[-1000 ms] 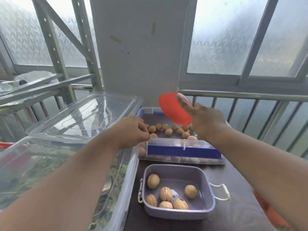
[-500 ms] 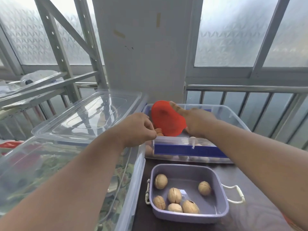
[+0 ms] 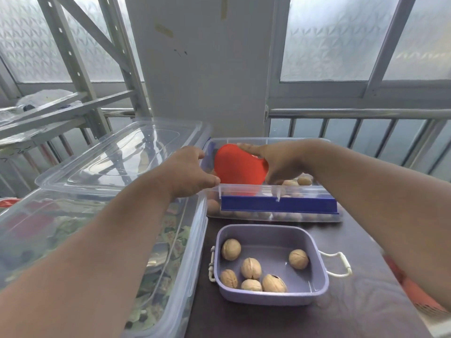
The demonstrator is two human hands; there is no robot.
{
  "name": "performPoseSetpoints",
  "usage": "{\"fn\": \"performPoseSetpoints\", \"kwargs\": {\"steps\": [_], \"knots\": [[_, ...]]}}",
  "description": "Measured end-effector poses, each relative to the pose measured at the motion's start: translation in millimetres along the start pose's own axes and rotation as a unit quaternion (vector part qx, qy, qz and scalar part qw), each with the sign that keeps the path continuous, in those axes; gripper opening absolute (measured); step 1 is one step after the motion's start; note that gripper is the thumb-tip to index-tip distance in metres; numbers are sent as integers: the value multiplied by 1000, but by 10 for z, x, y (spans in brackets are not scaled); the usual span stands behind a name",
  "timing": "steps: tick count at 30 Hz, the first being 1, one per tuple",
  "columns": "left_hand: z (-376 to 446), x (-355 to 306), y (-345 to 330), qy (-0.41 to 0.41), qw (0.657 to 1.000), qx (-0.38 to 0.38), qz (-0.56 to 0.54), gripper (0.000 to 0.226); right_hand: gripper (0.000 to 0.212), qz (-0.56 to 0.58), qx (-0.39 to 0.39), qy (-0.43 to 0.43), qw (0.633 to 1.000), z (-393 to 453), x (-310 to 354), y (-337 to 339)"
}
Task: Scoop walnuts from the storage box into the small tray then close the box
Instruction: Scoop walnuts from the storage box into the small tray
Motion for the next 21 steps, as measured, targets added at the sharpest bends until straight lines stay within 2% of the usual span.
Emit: {"fn": "performPoseSetpoints", "kwargs": {"steps": [4,5,7,8,13,15,17,19,21], "knots": [[26,22,-4,7,1000,-1,20,64,121,-2,26,7,1000,33,73,60],[28,19,-2,9,1000,2,20,60,119,9,31,9,999,63,59,61],[34,21,0,9,1000,6,15,38,116,39,29,10,999,84,34,67],[34,26,-2,10,1000,8,13,35,115,54,25,9,998,84,25,60],[3,-26,17,16,1000,9,16,42,113,207,47,12,977,237,-192,-161],[-24,-63,15,16,1000,7,18,41,124,212,69,4,975,281,-285,-270],[-40,-64,7,4,1000,11,17,58,135,191,98,6,977,335,-360,-334],[-38,-57,8,-4,1000,4,19,65,135,186,105,6,977,351,-389,-338],[-26,-57,0,-5,1000,9,18,62,127,191,99,5,977,355,-407,-340]]}}
Point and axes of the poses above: each hand's wrist, its own z-axis towards the middle knuckle, its own y-axis out of the back of the hand, x = y × z, the point moved 1 cm from there along z, towards the middle knuckle, and after that the axes turned 11 degrees about x, right-handed, at the moved point
